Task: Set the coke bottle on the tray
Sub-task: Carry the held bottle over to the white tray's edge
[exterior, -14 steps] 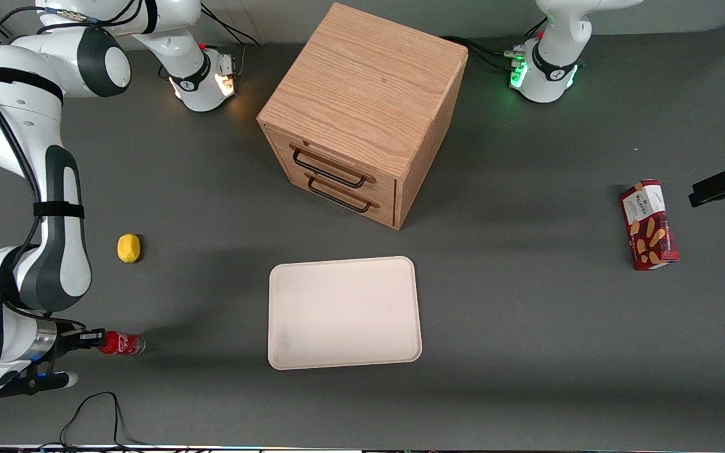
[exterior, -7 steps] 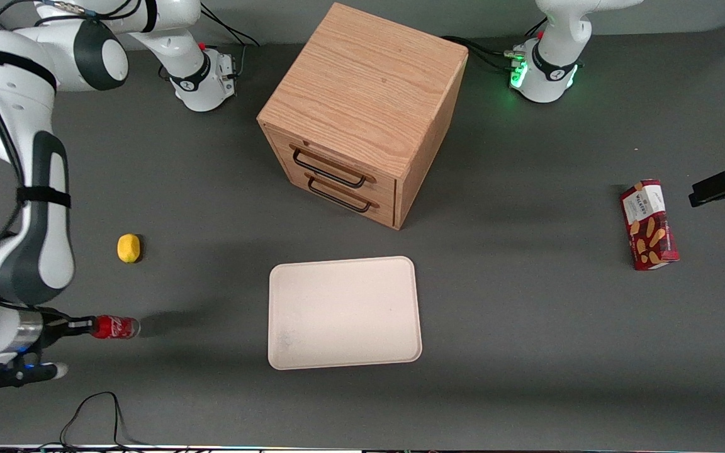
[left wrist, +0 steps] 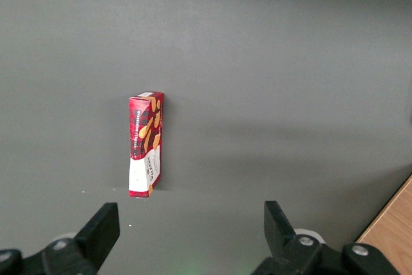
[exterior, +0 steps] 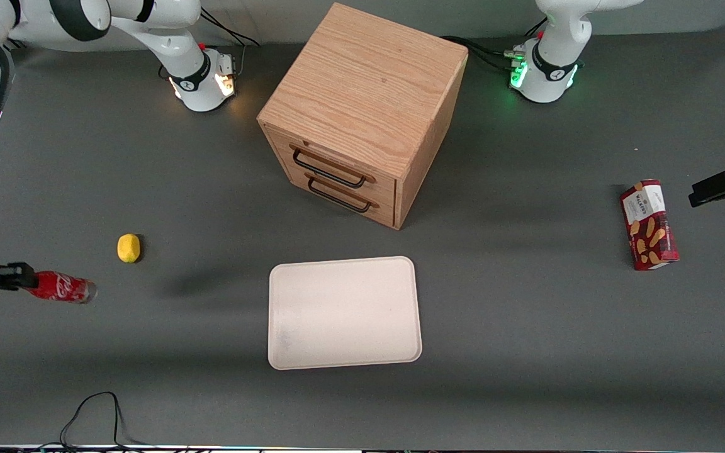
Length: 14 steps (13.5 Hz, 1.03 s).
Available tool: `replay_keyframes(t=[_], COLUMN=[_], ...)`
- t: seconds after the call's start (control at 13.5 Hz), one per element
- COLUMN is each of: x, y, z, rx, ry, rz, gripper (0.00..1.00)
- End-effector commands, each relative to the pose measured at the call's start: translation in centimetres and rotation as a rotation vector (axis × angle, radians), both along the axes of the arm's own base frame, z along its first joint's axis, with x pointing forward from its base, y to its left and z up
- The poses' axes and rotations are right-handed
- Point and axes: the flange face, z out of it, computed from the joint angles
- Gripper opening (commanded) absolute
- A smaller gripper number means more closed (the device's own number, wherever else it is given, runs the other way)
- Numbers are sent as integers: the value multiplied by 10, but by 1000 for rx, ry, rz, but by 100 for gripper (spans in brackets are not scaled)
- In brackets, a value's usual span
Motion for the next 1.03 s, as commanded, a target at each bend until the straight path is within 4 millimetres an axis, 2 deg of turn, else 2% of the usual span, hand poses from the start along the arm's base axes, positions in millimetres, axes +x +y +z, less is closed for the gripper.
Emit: replay_keyframes(t=[0.0, 0.37, 0.52, 0.96], x=[-15, -9, 0, 27], y=[9, 61, 85, 205], z=[15, 8, -10, -80], rx=[-15, -18, -20, 20], ry=[19, 13, 22, -5], rz=[-1, -68, -64, -98], gripper=[0, 0, 0, 0])
